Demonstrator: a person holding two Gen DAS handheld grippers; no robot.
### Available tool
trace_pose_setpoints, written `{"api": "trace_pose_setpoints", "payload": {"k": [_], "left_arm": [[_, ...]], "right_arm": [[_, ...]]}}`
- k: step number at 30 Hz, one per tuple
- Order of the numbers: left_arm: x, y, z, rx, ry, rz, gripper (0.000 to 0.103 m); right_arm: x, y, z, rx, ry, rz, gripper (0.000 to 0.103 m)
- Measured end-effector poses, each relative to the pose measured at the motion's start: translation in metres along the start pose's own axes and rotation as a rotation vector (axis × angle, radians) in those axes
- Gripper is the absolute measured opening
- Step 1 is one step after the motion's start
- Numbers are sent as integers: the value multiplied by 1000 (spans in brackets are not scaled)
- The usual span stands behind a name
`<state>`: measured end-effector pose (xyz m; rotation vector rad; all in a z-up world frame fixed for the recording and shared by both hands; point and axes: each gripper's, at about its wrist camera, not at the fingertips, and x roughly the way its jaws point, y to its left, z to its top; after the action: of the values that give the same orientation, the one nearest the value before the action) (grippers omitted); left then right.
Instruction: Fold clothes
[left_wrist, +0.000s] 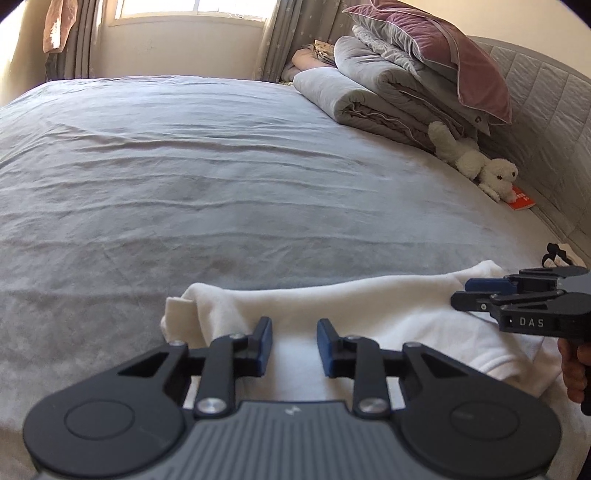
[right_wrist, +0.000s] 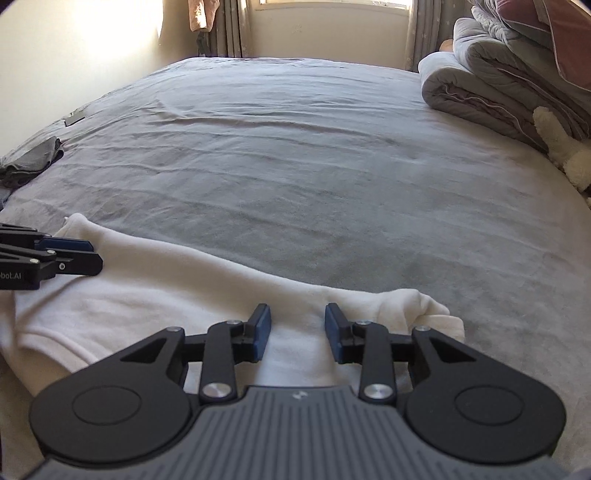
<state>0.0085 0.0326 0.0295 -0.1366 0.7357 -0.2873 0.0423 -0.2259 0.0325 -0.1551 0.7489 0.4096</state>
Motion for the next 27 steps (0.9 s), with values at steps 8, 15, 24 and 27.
{"api": "trace_pose_setpoints", "payload": {"k": [8,15,24,27], "left_arm": [[-5,-35,-5,57,-33,23,34],[-1,-39,-19,97,-18,57,37],[-5,-41,-19,75,-7,73,37],[-8,-39,-19,64,-7,68,37]], "right_arm": [[-10,36,3,-40,-53,78,41],[1,57,-3,-93,17,93,43],[-9,62,-14,-129,19,103,48],[-12,57,-11,-111,27,112,50]]}}
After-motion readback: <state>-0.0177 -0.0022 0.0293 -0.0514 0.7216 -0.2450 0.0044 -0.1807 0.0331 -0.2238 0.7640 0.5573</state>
